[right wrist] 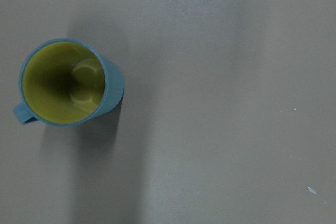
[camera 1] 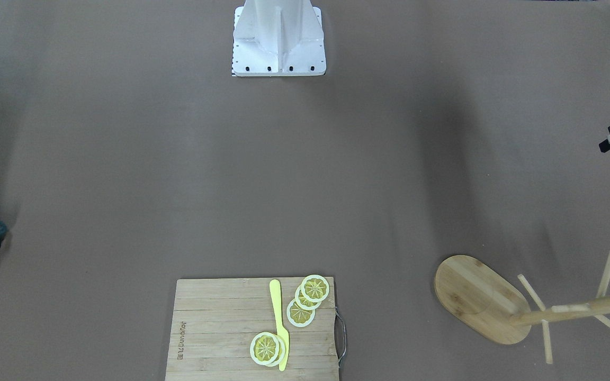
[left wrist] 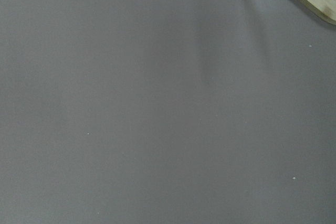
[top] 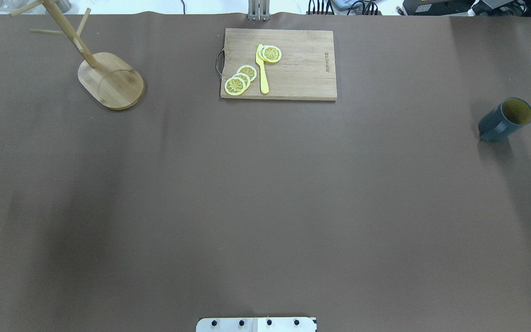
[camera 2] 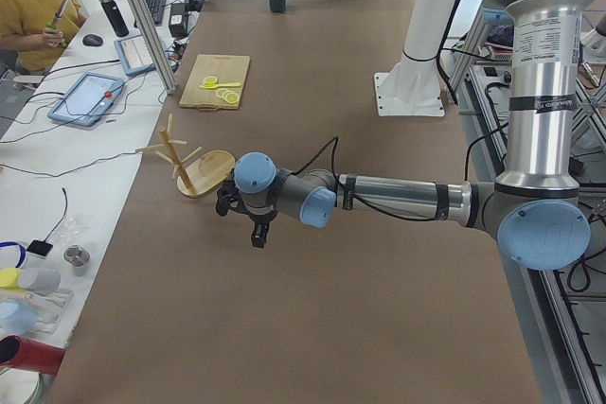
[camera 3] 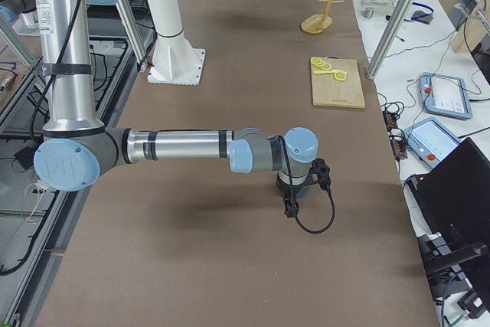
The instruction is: Hang cup on storage rack
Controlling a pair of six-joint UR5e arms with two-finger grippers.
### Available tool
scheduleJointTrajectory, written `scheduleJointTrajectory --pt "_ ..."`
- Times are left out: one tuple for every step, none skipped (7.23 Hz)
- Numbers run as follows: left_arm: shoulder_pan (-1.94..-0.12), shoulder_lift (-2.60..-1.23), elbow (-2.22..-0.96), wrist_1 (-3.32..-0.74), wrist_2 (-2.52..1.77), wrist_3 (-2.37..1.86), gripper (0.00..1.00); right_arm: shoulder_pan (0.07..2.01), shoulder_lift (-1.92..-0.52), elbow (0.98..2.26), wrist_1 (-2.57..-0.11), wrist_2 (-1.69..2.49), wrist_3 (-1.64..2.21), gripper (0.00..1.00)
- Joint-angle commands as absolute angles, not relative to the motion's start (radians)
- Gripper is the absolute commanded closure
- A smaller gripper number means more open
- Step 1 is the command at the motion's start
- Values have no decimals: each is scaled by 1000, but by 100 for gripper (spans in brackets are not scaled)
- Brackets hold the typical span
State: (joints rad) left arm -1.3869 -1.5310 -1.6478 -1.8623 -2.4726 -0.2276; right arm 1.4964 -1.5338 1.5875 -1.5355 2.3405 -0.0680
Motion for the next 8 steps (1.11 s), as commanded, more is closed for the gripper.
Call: scheduleJointTrajectory --pt "-1384 -1529 -1651 -1873 -2464 -222 2 1496 -1540 1591 -1534 2347 -69 0" --pt "-1381 -1528 -1651 -1878 -2474 -230 2 1496 -1540 1586 -1535 2347 -68 0" --pt "-1379 -1528 -1652 -1879 -2474 -230 2 1496 -1540 1588 -1536 2349 -67 0" --pt "-1379 -1528 -1649 -1879 -2470 -227 2 1496 -1542 1588 -1536 2345 -64 0" --pt "-1379 -1531 -1652 -1884 -2474 -227 2 1496 -1542 1585 -1536 2344 -63 0" --pt "-1378 -1531 -1651 -1899 -2474 -229 2 1496 -1542 1582 -1537 2345 -63 0" --pt "-1378 -1531 -1649 -1910 -2473 -230 2 1496 -1542 1589 -1536 2348 -66 0" --pt "-1378 -1532 -1649 -1911 -2473 -230 2 1496 -1540 1589 -1536 2359 -66 0"
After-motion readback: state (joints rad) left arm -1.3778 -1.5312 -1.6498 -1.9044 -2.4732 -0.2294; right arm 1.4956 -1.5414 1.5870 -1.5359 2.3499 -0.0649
